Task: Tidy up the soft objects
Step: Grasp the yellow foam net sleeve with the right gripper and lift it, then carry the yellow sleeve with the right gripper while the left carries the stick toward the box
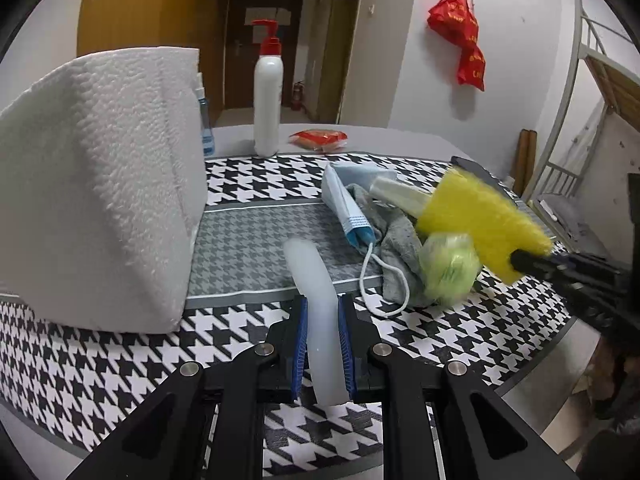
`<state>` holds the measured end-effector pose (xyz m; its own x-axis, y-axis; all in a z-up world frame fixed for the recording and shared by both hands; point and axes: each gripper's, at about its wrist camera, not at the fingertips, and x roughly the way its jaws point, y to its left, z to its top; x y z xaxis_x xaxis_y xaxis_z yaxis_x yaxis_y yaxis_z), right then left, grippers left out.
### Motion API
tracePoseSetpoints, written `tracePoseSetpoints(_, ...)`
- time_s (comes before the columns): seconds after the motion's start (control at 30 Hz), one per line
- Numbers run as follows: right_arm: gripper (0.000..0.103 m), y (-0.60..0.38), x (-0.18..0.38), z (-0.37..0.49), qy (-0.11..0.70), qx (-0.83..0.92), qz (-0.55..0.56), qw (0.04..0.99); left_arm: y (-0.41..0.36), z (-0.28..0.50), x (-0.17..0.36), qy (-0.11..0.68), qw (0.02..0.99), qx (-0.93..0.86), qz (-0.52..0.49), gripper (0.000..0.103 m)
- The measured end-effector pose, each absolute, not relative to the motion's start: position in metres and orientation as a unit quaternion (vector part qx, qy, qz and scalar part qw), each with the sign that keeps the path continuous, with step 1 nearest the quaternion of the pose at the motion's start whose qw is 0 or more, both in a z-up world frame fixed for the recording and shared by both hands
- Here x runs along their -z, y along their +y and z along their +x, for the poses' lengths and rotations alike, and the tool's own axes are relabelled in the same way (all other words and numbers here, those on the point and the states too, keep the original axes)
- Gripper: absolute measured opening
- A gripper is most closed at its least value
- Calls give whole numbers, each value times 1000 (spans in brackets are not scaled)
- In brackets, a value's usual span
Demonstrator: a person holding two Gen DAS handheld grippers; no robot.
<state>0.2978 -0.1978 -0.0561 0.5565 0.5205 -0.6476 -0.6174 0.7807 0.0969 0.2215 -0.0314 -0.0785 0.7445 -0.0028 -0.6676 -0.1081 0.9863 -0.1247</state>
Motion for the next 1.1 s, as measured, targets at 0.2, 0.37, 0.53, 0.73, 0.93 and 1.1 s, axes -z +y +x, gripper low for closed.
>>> tracePoseSetpoints(0.2,11,-206,32,280,315,-325,-55,890,-33,211,71,347,935,-26,-74,17)
tracePoseSetpoints(0.37,11,-213,23,270,307,-318,-46,896,-40,204,63,335,940,-19,-61,17)
tracePoseSetpoints(0.53,11,-218,20,265,306,-311,-37,899,-44,199,56,324,944,-16,-52,17)
tracePoseSetpoints(0.73,11,-219,15,257,298,-311,-32,902,-45,192,48,311,949,-18,-43,17)
tracePoseSetpoints(0.93,11,-217,10,248,289,-313,-29,904,-42,185,37,294,955,-18,-34,17)
tracePoseSetpoints(1.1,11,-213,5,242,282,-315,-24,906,-39,177,26,277,960,-15,-26,14)
